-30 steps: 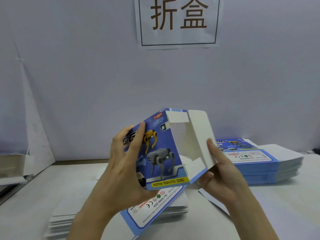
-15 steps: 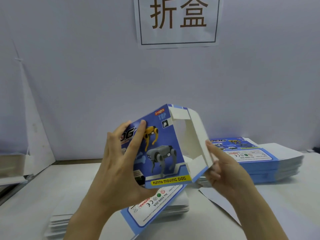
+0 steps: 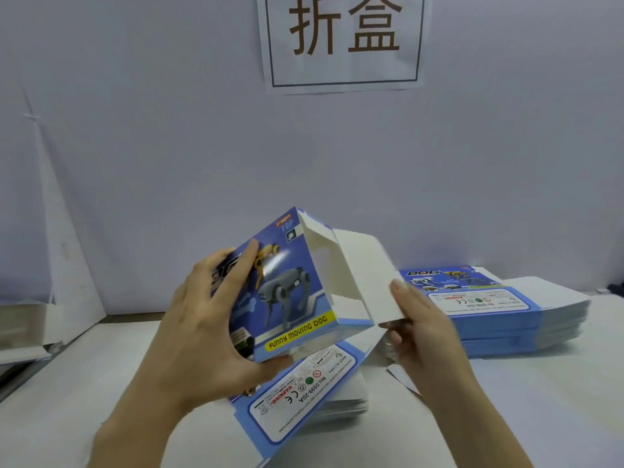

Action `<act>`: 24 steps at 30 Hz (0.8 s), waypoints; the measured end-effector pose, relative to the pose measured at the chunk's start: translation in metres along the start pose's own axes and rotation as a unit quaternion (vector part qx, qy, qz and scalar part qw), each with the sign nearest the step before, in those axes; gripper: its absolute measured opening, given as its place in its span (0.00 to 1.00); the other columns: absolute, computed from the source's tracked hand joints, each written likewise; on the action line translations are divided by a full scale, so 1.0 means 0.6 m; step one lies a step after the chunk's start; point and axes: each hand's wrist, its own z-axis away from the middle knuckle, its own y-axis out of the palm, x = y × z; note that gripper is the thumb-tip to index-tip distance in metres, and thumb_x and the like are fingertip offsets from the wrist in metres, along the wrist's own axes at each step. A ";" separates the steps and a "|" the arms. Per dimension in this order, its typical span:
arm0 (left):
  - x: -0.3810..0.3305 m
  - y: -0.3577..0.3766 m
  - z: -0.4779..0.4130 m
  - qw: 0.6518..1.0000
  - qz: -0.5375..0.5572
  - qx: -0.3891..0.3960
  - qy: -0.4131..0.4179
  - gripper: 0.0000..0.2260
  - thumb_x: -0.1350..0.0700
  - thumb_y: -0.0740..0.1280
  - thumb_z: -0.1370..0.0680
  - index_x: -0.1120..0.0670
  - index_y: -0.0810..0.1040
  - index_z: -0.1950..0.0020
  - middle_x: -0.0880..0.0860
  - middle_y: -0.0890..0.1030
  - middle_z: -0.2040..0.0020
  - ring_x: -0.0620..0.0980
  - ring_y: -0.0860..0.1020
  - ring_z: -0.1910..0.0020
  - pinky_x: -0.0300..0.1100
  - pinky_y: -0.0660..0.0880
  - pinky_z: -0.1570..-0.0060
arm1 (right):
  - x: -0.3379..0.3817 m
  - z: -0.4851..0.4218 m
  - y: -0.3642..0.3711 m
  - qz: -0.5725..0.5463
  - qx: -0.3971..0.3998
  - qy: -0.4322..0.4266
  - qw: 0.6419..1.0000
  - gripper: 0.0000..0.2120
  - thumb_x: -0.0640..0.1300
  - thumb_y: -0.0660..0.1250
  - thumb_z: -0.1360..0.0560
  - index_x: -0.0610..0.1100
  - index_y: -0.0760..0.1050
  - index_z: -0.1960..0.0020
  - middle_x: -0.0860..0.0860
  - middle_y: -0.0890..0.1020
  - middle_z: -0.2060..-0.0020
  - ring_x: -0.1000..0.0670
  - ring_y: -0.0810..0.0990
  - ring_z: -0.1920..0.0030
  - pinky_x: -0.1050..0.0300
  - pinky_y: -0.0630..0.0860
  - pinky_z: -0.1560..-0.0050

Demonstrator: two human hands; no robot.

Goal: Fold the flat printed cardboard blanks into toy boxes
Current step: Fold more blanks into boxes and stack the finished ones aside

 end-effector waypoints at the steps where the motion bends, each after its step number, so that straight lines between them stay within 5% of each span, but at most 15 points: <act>1: 0.002 0.001 0.000 1.000 -0.013 0.005 -0.001 0.53 0.27 0.67 0.42 0.45 0.55 0.22 0.52 0.64 0.30 0.56 0.72 0.36 0.54 0.75 0.41 | 0.002 0.000 -0.005 0.057 -0.016 -0.092 0.994 0.04 0.42 0.67 0.24 0.45 0.79 0.49 0.50 0.81 0.69 0.54 0.75 0.78 0.65 0.69 0.81; 4: -0.002 0.008 -0.002 0.999 -0.034 0.016 0.008 0.52 0.27 0.66 0.42 0.49 0.58 0.22 0.53 0.66 0.31 0.54 0.71 0.36 0.50 0.72 0.40 | 0.013 0.009 -0.009 0.115 -0.051 -0.266 0.956 0.10 0.41 0.67 0.23 0.55 0.81 0.49 0.55 0.83 0.64 0.54 0.78 0.73 0.59 0.74 0.80; 10: -0.022 0.017 -0.002 0.999 -0.039 0.023 0.021 0.51 0.27 0.65 0.40 0.48 0.58 0.22 0.54 0.65 0.30 0.54 0.71 0.35 0.48 0.70 0.39 | 0.016 0.019 -0.006 0.152 -0.086 -0.364 0.915 0.12 0.41 0.64 0.21 0.58 0.81 0.48 0.62 0.83 0.60 0.59 0.79 0.65 0.57 0.77 0.76; 14: -0.024 0.016 -0.005 0.999 -0.040 -0.009 0.035 0.51 0.28 0.67 0.40 0.50 0.58 0.23 0.57 0.65 0.30 0.57 0.72 0.37 0.55 0.75 0.42 | 0.038 0.019 -0.004 0.035 -0.015 -0.250 0.967 0.13 0.60 0.63 0.28 0.59 0.85 0.56 0.60 0.85 0.60 0.60 0.82 0.60 0.64 0.78 0.67; 18: -0.026 0.023 -0.004 0.999 -0.035 -0.011 0.038 0.54 0.30 0.71 0.43 0.48 0.55 0.23 0.55 0.60 0.29 0.55 0.66 0.33 0.49 0.69 0.39 | 0.052 0.017 -0.007 -0.089 0.105 -0.073 0.988 0.10 0.55 0.69 0.34 0.53 0.85 0.59 0.53 0.85 0.58 0.55 0.84 0.58 0.57 0.82 0.60; 22: -0.024 0.035 0.001 0.999 -0.030 0.028 0.009 0.55 0.26 0.65 0.43 0.43 0.47 0.23 0.52 0.56 0.29 0.52 0.59 0.30 0.64 0.66 0.34 | 0.042 0.008 -0.018 0.072 0.118 -0.082 0.987 0.10 0.50 0.67 0.29 0.51 0.85 0.52 0.50 0.86 0.55 0.53 0.81 0.58 0.54 0.77 0.59; 24: -0.021 0.040 0.004 0.998 -0.006 0.052 -0.017 0.55 0.25 0.64 0.45 0.36 0.40 0.24 0.47 0.52 0.28 0.48 0.57 0.29 0.55 0.60 0.28 | 0.038 0.007 -0.016 0.126 0.099 -0.111 0.981 0.11 0.45 0.64 0.23 0.54 0.85 0.53 0.52 0.86 0.57 0.54 0.80 0.61 0.55 0.72 0.62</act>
